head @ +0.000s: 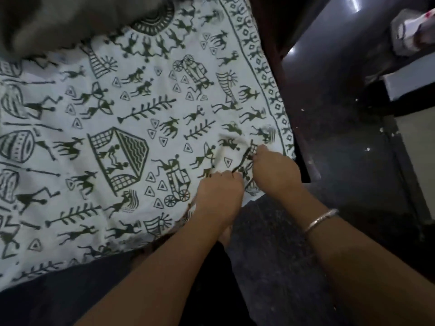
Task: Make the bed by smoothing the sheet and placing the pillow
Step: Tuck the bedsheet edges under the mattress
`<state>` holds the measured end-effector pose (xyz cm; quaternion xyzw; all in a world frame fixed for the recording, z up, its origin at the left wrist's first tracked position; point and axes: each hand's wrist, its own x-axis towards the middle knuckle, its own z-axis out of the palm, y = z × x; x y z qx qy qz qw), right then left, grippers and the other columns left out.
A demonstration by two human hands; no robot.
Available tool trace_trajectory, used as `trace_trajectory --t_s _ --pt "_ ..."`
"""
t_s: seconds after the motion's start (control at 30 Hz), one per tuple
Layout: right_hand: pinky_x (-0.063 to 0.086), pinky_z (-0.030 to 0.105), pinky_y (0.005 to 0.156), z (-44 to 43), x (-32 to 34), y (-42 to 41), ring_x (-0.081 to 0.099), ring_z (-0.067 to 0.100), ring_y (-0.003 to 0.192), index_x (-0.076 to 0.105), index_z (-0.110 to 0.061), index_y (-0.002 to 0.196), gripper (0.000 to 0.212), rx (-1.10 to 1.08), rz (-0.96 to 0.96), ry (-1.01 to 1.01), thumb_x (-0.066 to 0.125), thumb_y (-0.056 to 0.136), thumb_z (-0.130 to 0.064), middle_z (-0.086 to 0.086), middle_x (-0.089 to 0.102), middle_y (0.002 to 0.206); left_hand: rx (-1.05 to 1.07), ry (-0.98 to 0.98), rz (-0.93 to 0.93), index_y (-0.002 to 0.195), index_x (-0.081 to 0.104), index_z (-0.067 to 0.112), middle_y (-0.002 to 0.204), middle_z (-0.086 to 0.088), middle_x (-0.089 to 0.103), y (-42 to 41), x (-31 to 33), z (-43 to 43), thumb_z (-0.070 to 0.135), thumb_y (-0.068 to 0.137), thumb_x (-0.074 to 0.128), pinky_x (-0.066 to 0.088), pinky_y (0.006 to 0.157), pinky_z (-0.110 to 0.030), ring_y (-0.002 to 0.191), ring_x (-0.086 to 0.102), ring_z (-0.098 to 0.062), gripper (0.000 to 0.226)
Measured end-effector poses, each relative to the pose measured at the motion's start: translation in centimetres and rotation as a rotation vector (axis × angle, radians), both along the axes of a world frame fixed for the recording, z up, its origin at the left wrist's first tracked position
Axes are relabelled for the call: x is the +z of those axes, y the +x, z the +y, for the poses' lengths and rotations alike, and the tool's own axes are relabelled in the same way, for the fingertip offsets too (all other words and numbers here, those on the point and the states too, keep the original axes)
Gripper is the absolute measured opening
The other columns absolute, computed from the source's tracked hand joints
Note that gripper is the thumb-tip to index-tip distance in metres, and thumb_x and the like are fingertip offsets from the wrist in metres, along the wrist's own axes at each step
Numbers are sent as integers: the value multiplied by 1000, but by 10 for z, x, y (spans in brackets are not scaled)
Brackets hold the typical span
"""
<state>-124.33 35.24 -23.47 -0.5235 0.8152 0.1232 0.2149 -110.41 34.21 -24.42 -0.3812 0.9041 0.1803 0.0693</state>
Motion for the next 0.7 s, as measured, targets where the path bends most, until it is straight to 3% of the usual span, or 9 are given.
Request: trace_trajectory --t_s 0.13,0.27,0.33,0.43,0.57,0.7 --pt "33 33 63 12 16 -29 60 35 84 47 -6 101 20 58 0 54 38 98 -24 16 64 98 -132 24 62 58 57 11 50 -4 53 -22 0 18 16 38 84 33 35 -22 37 51 -23 33" --pt "34 35 63 14 22 -41 63 38 86 52 -9 100 29 82 37 -66 33 100 -32 18 66 97 -50 -3 164 77 53 13 67 -6 55 -37 5 7 32 67 71 30 43 -27 53 54 -25 28" --pt "33 37 62 6 20 -48 63 40 85 49 -8 105 31 5 51 -165 31 101 -33 19 66 94 -17 -19 43 93 54 12 83 -8 59 -45 8 -2 38 78 67 32 49 -30 67 59 -27 32" --pt "34 38 64 -2 13 -62 61 43 91 40 -9 109 23 -29 0 -80 33 102 -30 21 64 100 -155 52 -123 113 47 10 111 -9 56 -55 7 -5 19 92 48 35 61 -33 92 61 -30 23" --pt "37 36 64 -9 13 -81 60 41 92 41 -11 96 8 64 -39 77 37 97 -17 22 61 103 -233 144 -100 108 49 13 106 -5 58 -56 12 -20 19 92 46 35 59 -32 92 60 -29 17" --pt "37 35 65 -21 19 -85 60 40 92 45 -11 95 19 -9 -51 -2 40 98 -29 19 62 103 -263 122 14 107 52 13 103 -3 58 -63 19 -34 38 95 42 36 62 -32 93 57 -26 29"
